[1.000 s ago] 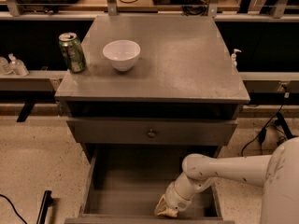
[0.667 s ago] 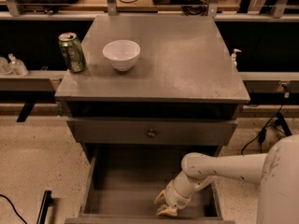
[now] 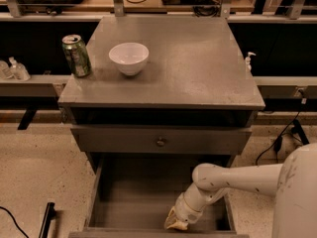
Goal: Open middle drawer
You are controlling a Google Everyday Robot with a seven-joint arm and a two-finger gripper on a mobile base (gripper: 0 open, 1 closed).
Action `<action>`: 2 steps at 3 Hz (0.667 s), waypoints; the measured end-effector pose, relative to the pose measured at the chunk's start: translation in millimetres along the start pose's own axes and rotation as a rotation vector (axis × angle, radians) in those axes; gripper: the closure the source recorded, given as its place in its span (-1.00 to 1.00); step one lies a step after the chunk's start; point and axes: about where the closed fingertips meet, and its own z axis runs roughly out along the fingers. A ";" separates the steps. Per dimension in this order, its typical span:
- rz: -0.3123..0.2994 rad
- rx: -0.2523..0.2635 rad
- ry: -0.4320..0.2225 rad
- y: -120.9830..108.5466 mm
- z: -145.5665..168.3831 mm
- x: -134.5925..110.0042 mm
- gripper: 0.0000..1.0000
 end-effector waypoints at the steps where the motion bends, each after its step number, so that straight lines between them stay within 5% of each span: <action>1: -0.036 0.072 -0.008 -15.0 -17.6 2.1 0.99; 2: -0.088 0.132 -0.003 -20.8 -34.4 -1.2 1.00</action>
Offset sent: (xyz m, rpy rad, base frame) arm 0.0477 -0.0240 0.0396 0.0177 -0.2599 0.0133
